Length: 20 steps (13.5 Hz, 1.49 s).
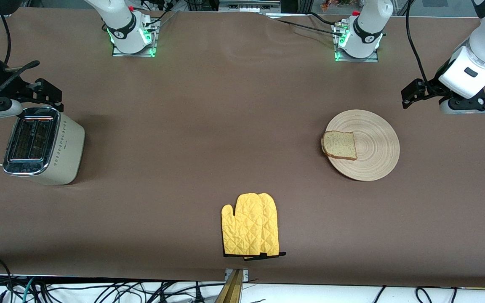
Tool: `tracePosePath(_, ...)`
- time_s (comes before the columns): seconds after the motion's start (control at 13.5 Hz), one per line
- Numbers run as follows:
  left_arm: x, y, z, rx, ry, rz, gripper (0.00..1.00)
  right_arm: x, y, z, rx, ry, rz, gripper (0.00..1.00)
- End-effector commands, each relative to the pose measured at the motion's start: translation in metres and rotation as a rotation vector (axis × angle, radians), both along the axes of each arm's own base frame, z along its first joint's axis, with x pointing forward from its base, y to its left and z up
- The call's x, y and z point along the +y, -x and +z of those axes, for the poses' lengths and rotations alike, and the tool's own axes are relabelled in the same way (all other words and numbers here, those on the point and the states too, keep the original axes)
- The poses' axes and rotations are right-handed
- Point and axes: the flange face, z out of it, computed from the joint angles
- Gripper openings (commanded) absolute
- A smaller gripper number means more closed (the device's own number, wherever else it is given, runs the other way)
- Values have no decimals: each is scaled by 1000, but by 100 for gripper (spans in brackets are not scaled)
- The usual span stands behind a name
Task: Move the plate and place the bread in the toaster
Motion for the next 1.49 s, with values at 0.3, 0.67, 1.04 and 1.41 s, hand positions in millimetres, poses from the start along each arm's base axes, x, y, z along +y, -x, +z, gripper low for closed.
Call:
tracePosePath(0.3,-1,1,7,-3,-21,3,100,3,3,8,1,10,20,100)
tracePosePath(0.67,-1,1,7,-3,-21,3,100,6,5,9,3,8,15,100)
tracePosePath(1.04,0,1,8,-5,-21,3,100,6,5,9,3,8,17,100)
tracePosePath(1.41,-1,1,8,-5,-23,3,100,14,5,10,-4,29,34,100)
